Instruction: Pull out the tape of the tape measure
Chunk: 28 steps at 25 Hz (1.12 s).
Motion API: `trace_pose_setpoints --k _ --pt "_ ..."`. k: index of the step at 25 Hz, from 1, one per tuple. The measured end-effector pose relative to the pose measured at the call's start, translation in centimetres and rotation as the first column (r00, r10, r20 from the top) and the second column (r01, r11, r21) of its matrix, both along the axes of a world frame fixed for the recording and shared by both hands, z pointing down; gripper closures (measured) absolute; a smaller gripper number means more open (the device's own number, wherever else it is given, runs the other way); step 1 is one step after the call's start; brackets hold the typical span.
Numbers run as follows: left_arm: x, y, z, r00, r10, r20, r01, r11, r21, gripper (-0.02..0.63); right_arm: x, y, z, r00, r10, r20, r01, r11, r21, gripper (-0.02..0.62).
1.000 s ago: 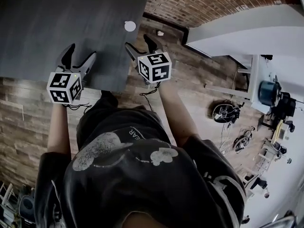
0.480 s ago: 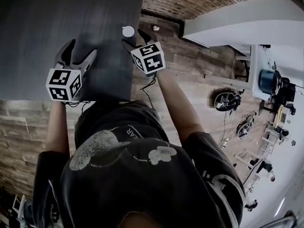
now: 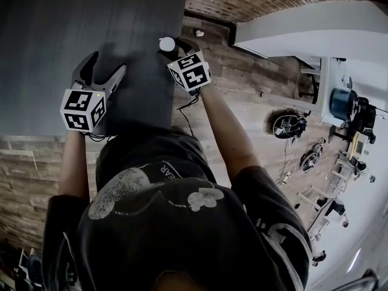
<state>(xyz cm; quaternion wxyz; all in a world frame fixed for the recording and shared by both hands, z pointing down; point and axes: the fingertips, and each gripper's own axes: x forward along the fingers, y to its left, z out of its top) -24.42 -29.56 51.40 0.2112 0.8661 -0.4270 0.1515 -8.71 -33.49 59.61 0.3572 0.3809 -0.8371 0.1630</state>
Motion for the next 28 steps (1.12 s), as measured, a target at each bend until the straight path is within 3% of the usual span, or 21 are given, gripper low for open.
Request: trace_pose_setpoints --k 3,12,19,25,28 --pt "-0.1 -0.1 0.4 1.0 0.006 -0.001 -0.006 1.0 -0.009 0.238 -0.1 -0.1 0.4 1.0 -0.011 -0.016 0.011 1.0 0.014 0.341" --pt "0.1 -0.2 0.6 1.0 0.004 -0.002 -0.004 1.0 -0.024 0.238 0.0 -0.2 0.4 0.999 -0.038 0.003 0.038 0.998 -0.043 0.364" --pt "0.5 0.6 -0.1 1.0 -0.007 0.013 0.007 1.0 0.001 0.238 -0.5 0.3 -1.2 0.999 -0.039 0.01 0.039 0.999 -0.004 0.365" --pt "2.1 2.1 -2.1 0.998 0.005 0.064 -0.008 0.998 0.057 0.238 -1.5 2.4 -5.8 0.989 -0.128 0.067 0.127 0.992 0.029 0.365" --pt "3.5 2.6 -3.9 0.998 0.004 0.055 -0.009 0.996 0.09 0.238 -1.8 3.9 -8.9 0.971 -0.218 0.097 0.212 0.975 0.066 0.365"
